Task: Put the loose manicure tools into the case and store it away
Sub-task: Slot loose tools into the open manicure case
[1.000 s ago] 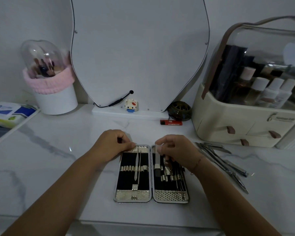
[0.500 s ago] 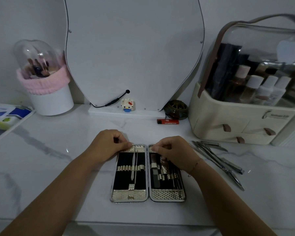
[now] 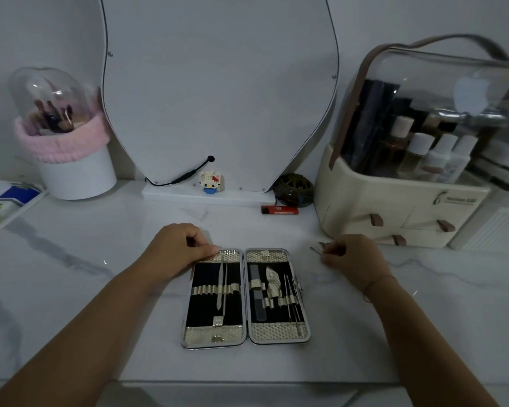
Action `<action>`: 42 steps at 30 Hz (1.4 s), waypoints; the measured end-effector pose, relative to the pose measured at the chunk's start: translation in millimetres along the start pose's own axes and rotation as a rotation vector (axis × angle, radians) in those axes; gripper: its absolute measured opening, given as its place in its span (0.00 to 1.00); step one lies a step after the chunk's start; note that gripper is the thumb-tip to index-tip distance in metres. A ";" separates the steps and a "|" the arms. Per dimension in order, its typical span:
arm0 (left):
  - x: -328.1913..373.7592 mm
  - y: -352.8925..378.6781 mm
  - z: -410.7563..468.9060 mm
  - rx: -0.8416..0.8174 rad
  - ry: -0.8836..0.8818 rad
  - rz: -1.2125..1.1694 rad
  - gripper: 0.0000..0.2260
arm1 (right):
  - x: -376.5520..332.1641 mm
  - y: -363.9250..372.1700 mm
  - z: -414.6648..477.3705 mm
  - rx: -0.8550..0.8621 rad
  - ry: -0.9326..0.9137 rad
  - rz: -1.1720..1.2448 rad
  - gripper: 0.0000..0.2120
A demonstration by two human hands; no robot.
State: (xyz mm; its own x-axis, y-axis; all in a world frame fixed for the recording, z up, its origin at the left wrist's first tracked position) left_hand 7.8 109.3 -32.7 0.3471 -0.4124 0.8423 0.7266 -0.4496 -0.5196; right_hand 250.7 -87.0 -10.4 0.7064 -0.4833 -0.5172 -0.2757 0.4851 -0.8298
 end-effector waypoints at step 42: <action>21.2 22.0 21.2 -0.133 0.150 0.141 0.08 | -93.2 42.6 9.0 -0.365 -0.002 0.752 0.07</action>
State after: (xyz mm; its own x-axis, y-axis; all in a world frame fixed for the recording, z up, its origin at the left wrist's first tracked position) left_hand 43.7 107.4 -23.2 0.3403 -0.5874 0.7343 0.5892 -0.4754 -0.6533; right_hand 179.0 -14.7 4.4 0.2505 -0.1229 -0.9603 -0.8677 0.4113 -0.2790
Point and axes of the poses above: each hand's wrist, its own z-axis towards the middle knuckle, its own y-axis out of the palm, x = y × z, the point moved 8 cm from there along z, towards the middle knuckle, and after that the axes turned 3 degrees about x, right-handed, at the moved point
